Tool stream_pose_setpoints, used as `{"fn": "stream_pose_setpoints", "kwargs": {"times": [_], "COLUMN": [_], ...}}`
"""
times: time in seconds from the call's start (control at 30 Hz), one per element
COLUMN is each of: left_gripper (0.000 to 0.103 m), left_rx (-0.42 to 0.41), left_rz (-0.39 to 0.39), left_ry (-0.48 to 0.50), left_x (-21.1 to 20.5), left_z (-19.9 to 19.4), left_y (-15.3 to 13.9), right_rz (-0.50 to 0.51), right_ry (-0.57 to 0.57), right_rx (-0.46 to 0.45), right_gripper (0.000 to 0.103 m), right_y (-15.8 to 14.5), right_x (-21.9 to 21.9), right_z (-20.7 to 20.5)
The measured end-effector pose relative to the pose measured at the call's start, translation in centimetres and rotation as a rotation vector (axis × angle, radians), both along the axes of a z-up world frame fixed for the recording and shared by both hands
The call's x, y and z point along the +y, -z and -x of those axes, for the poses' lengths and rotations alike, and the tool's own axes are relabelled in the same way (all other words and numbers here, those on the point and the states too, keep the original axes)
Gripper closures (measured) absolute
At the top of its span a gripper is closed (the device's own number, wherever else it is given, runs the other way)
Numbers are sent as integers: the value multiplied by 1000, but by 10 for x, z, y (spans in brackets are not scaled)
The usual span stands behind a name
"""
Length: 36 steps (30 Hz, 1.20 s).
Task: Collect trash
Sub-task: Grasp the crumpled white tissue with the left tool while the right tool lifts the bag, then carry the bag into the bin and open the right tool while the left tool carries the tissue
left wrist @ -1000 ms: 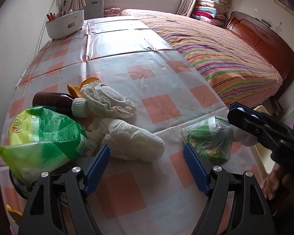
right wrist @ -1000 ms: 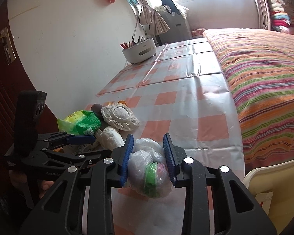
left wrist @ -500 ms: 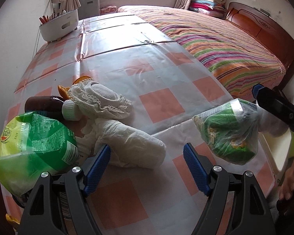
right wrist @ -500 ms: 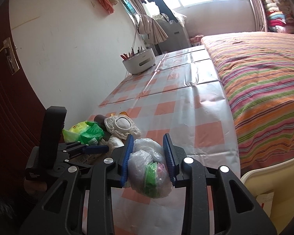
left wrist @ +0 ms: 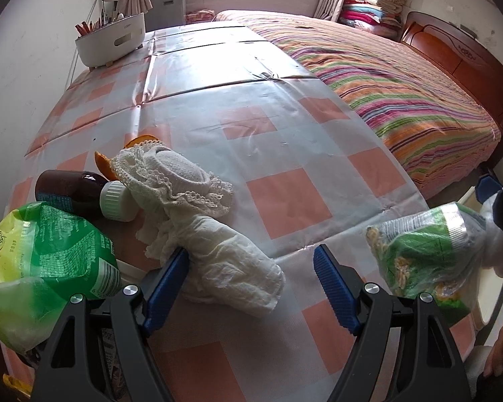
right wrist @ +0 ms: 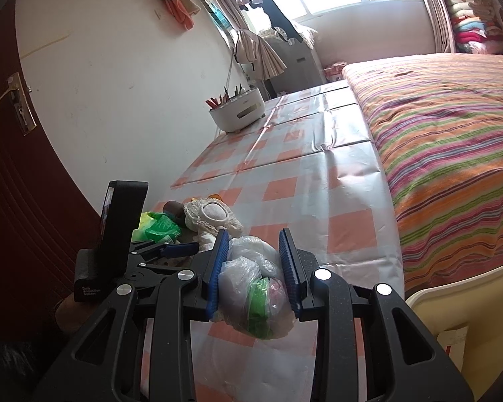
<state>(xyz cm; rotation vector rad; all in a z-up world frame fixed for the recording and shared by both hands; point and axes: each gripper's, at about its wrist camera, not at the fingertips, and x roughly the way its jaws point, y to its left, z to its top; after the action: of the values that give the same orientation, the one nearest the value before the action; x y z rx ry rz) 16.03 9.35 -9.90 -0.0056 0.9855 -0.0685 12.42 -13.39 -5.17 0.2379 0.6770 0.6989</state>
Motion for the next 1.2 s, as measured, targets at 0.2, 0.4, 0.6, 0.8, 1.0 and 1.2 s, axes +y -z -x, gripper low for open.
{"fn": "stream_pose_setpoints", "kwargs": {"times": [0.2, 0.4, 0.6, 0.8, 1.0, 1.2], "left_gripper": [67, 81, 84, 85, 84, 84], "left_rx": [-34, -38, -73, -118, -142, -168], "left_rz": [-40, 1, -18, -19, -1, 23], "left_ry": [-46, -66, -48, -12, 38, 92], "left_x": [4, 17, 10, -4, -24, -44], "left_z": [0, 1, 10, 20, 28, 37], "left_y": [1, -2, -10, -27, -39, -52], "right_rz": [-14, -17, -23, -24, -18, -8], "right_ry": [19, 31, 42, 58, 88, 130], "right_rx": [0, -7, -17, -28, -32, -37], "right_gripper": [73, 73, 73, 73, 73, 73], "right_y": [-2, -3, -5, -8, -9, -9], "right_x": [-10, -10, -13, -19, -29, -43], "right_z": [2, 5, 6, 8, 12, 14]}}
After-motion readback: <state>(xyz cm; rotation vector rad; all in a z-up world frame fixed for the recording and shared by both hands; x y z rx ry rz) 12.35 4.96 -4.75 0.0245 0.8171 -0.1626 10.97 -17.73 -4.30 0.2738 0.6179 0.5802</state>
